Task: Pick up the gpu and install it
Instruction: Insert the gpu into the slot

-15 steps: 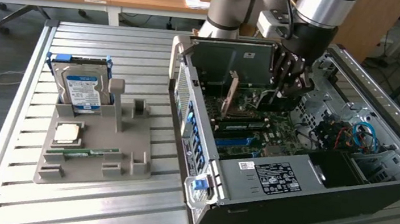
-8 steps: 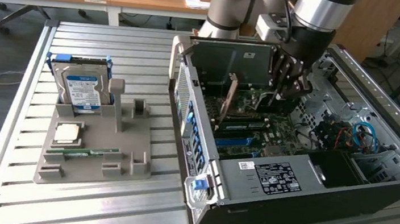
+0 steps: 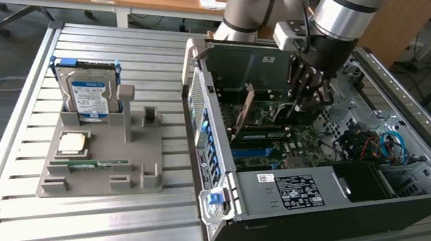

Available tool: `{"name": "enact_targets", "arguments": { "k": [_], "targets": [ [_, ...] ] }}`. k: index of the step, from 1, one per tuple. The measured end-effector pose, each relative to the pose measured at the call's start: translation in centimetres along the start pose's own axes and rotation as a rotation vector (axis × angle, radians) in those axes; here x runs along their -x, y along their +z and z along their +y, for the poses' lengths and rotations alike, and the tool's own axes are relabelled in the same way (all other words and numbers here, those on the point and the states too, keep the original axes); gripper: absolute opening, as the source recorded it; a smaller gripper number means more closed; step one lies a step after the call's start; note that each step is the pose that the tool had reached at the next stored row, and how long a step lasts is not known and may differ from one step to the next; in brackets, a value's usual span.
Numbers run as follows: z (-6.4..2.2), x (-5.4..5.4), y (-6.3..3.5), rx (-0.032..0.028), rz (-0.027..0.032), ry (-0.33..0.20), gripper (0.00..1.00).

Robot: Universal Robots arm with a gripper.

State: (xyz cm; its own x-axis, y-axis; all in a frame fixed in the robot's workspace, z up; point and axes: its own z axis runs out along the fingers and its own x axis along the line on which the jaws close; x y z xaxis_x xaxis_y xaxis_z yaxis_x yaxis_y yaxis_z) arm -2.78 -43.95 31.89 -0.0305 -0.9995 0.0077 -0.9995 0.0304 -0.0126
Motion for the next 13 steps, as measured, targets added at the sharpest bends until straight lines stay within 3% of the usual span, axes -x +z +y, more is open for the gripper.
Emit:
{"name": "enact_targets", "arguments": {
  "k": [13],
  "targets": [
    [0.0, -0.06, 0.02, 0.0, 0.0001, 0.0, 0.26]
  ]
}}
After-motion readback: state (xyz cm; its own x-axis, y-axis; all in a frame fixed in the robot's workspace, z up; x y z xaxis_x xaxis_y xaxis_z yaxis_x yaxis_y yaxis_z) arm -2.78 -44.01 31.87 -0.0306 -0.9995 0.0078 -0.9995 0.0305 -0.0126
